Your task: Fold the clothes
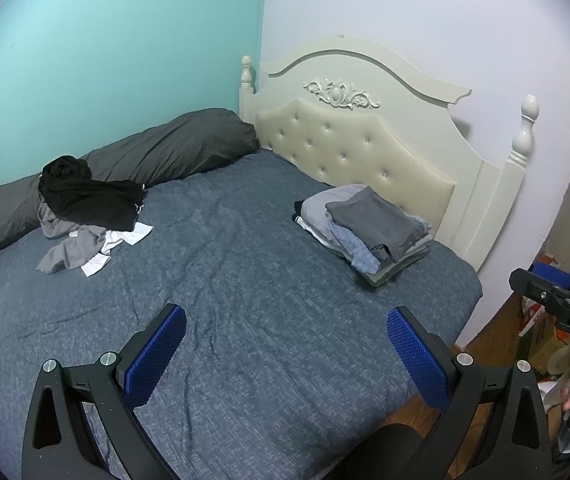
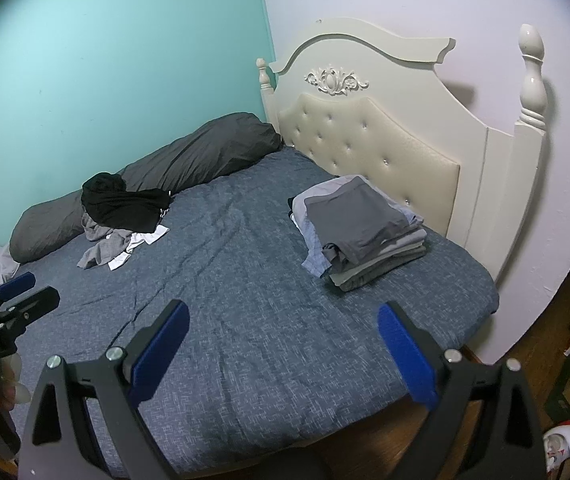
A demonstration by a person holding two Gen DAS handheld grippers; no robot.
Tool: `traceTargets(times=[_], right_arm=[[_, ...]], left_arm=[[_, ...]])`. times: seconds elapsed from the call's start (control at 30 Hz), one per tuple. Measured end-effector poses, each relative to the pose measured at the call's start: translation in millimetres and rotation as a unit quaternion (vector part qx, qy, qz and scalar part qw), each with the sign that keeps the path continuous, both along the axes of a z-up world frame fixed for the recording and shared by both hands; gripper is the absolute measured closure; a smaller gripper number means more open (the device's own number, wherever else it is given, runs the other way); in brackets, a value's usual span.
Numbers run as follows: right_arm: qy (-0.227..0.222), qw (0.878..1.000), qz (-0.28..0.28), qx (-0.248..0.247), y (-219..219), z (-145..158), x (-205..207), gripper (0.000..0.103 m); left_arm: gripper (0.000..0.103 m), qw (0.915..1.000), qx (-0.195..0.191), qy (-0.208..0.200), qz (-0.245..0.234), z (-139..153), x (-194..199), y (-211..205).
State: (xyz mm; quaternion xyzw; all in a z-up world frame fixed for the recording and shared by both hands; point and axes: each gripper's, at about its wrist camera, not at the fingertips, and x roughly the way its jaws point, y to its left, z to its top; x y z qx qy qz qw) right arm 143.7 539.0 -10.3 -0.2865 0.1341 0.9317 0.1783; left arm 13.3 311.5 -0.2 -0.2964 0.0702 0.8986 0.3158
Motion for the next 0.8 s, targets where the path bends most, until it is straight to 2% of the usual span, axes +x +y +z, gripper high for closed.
traceTargets(times=[0.8], right_arm=[[0.004, 1.0, 0.001, 0.0, 1.0, 0.7, 1.9, 0.007]], left_arm=[[0.0, 0.9999, 0.01, 0.0, -0.005, 1.2, 2.3, -1.3]])
